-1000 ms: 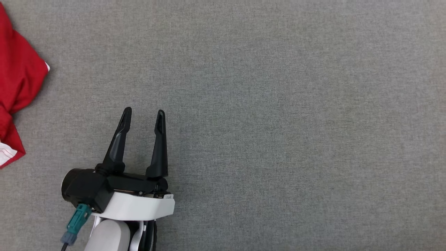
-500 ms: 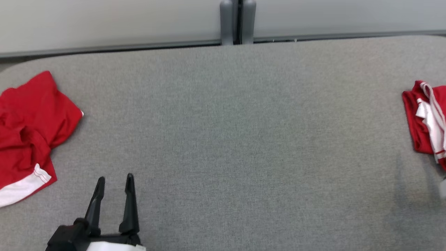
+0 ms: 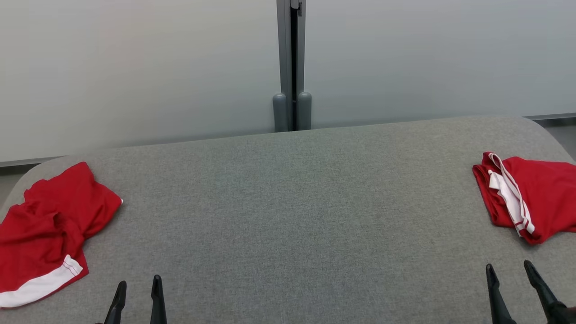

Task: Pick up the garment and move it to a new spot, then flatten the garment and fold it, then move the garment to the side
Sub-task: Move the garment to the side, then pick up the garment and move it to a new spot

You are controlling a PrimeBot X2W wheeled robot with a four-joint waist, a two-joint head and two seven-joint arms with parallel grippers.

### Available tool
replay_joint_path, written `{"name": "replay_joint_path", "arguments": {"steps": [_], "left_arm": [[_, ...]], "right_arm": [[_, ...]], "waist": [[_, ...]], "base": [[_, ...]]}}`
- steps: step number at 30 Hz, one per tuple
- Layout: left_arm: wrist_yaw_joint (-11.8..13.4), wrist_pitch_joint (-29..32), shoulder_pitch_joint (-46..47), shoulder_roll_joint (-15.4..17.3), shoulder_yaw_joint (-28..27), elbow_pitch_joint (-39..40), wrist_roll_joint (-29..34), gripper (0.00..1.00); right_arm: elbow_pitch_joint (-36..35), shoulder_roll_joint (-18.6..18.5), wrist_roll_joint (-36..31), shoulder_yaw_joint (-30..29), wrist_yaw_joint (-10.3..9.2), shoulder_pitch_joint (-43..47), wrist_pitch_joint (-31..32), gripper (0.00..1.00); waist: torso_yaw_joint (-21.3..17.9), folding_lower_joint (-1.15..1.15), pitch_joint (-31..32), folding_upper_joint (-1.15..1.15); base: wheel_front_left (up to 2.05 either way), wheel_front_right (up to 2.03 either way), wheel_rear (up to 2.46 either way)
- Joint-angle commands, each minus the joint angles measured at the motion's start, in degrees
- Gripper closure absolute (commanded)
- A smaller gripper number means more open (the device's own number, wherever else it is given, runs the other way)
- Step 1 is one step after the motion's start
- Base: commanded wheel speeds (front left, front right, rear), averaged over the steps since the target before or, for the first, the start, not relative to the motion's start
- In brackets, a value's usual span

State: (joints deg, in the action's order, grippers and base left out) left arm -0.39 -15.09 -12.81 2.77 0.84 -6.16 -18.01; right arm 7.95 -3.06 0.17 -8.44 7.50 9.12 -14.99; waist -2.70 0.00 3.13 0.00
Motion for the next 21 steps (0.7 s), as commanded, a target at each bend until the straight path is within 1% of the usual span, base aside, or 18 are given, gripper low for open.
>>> {"name": "replay_joint_path", "arguments": {"steps": [1, 10, 13, 21], "left_arm": [[0.32, -0.09, -0.64, 0.24, -0.35, -0.02, -0.27, 0.0], [-0.22, -0.09, -1.19, 0.24, -0.24, -0.7, 0.18, 0.0], [-0.11, -0.09, -0.81, 0.23, -0.05, -0.95, 0.34, 0.0], [-0.88, -0.08, 0.34, 0.24, 0.12, -1.6, 0.78, 0.0]], "right_arm": [[-0.59, -0.1, 0.17, 0.07, -0.01, 0.45, -0.27, 0.0], [-0.93, 0.02, 2.91, 0.19, -0.01, 1.23, -0.27, 0.0], [-0.55, 0.02, 3.07, 0.27, -0.01, 0.85, -0.26, 0.0], [-0.11, 0.03, 2.93, 0.53, -0.01, 1.18, -0.26, 0.0]], "waist": [[0.09, 0.0, 0.42, 0.0], [0.38, 0.0, 0.73, 0.0], [0.41, 0.0, 0.68, 0.0], [0.98, 0.0, 0.83, 0.0]], "base": [[0.0, 0.0, 0.0], [0.0, 0.0, 0.0], [0.0, 0.0, 0.0], [0.0, 0.0, 0.0]]}}
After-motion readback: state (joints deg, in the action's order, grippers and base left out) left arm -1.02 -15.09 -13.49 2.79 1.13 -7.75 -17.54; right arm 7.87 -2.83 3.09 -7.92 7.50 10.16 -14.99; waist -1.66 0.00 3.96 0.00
